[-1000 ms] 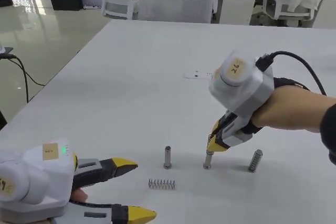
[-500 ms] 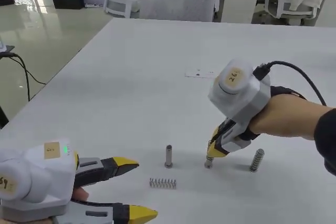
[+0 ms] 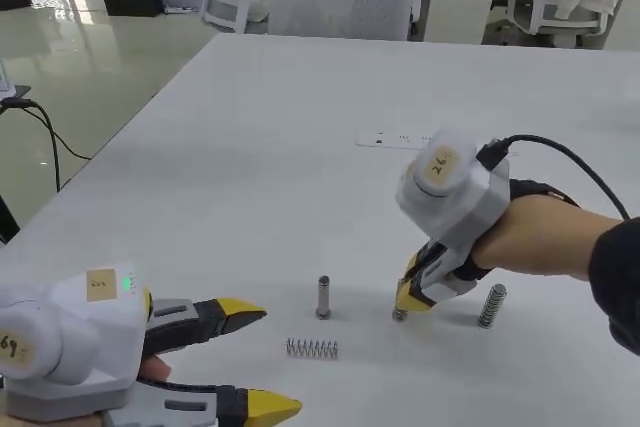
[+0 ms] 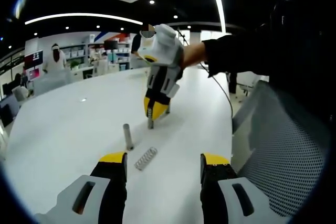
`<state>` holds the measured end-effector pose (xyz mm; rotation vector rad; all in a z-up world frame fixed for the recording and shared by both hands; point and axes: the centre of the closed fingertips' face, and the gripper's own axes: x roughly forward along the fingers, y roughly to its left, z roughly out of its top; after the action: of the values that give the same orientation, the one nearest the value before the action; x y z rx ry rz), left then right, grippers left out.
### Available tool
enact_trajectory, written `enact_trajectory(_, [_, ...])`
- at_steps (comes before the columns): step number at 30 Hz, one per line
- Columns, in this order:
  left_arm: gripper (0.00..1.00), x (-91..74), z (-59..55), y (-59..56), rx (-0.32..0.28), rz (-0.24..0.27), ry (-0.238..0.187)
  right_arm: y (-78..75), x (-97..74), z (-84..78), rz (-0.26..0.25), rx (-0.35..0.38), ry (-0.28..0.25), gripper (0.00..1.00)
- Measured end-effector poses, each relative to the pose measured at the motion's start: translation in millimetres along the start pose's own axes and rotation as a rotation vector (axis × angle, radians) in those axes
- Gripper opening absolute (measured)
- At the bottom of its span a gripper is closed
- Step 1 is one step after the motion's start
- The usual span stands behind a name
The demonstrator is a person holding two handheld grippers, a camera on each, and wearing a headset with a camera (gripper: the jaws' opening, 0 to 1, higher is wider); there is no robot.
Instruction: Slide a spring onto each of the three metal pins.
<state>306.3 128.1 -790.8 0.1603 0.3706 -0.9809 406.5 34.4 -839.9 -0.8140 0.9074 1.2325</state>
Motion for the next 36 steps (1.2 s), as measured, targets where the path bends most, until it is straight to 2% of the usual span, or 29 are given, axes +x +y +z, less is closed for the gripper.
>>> enact_trajectory(21, [0.51, 2.1, 0.8, -2.9, 0.007, -0.011, 0.003, 1.6, -1.2, -10.4, -0.001, 0.024, 0.006, 0.11])
enact_trajectory(36, [0.51, 1.4, 0.4, -3.6, 0.010, -0.010, 0.000, 14.3, -7.2, -23.1, -0.009, 0.024, 0.020, 0.11])
